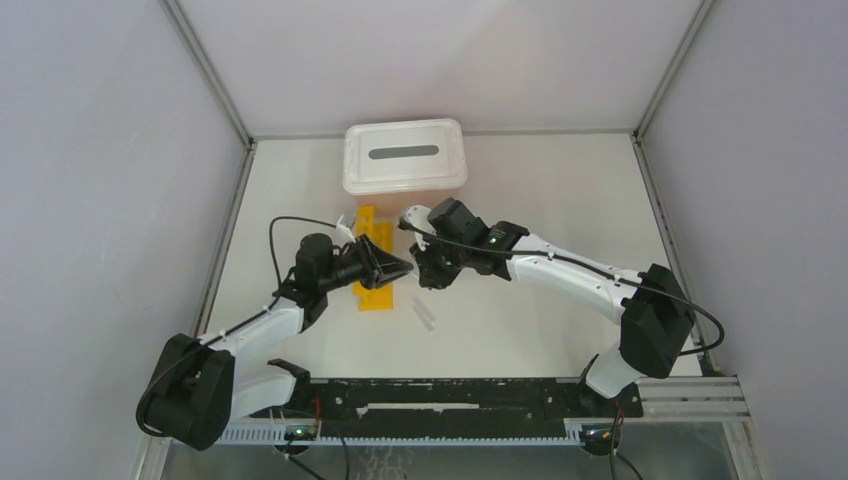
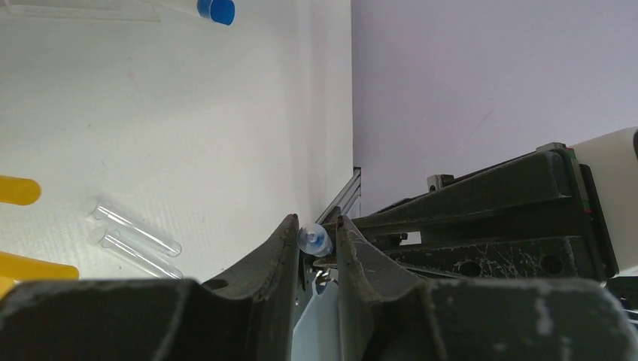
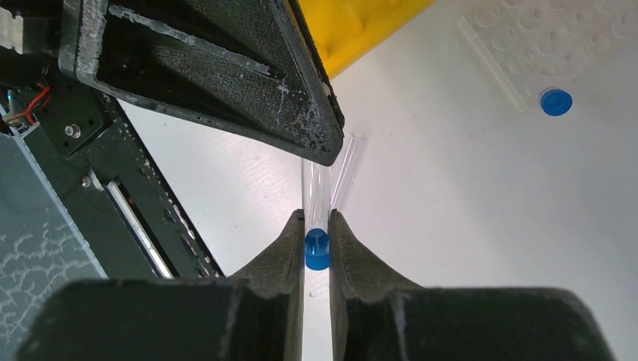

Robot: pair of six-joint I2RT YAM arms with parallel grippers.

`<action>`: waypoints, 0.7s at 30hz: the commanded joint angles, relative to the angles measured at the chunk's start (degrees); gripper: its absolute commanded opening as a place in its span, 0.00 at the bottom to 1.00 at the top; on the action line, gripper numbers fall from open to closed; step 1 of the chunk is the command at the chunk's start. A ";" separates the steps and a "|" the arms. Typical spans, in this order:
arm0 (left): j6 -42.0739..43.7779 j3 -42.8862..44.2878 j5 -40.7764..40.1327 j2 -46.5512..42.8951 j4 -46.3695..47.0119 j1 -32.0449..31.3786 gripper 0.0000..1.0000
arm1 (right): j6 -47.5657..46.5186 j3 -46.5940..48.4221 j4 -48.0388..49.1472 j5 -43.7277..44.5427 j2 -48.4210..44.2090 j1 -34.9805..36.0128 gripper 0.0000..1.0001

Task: Organize the chemistry lab equipment
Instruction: Pick up the test tube at the center of the board.

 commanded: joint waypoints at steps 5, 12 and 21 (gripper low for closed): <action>1.48 -1.12 2.55 -1.13 2.22 0.34 0.18 | -1.55 2.82 0.63 -0.74 -0.26 0.39 0.18; -0.47 -1.64 0.30 -2.29 2.58 0.45 0.04 | -0.96 2.49 1.49 1.34 -1.26 0.48 0.31; -4.34 -2.66 -3.52 -4.04 3.55 0.54 0.02 | 0.30 -0.90 5.98 3.69 -4.42 0.40 0.50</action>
